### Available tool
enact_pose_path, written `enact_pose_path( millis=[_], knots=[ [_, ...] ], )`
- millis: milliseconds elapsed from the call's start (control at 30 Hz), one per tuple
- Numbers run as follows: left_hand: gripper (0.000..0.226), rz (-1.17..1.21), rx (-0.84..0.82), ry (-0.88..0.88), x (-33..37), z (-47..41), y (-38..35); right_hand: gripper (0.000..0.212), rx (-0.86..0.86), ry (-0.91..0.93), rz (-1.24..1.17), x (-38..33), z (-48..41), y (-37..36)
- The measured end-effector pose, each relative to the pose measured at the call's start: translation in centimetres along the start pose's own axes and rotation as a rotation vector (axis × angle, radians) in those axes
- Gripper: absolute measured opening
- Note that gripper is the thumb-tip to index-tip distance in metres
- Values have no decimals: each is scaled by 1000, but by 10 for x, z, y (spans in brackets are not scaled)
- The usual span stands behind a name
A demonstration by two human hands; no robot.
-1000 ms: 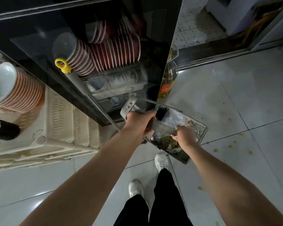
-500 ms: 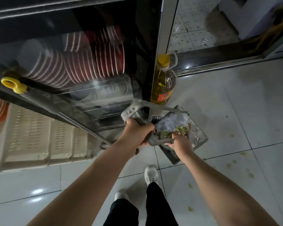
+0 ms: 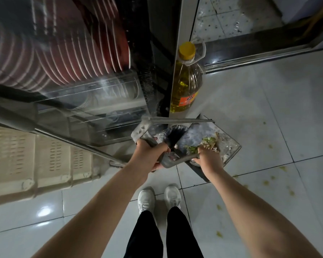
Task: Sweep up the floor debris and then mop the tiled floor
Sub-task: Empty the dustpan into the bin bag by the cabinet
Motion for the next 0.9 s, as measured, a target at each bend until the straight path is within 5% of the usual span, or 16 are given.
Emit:
enact_pose_path(
  millis=[567, 900],
  knots=[
    [27, 129, 6, 5, -32, -48, 39, 9, -95, 39, 128, -15, -29, -10],
    [20, 227, -1, 24, -48, -60, 70, 33, -113, 111, 220, -46, -34, -16]
  ],
)
Point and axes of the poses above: each hand's wrist, its own z-axis away from the middle knuckle, its own y-axis out of the back of the hand, x = y × z, the point moved 6 cm from there along -z, towards the middle knuckle, and after that the axes turned 7 degrees about y, right-handed, at the moved point
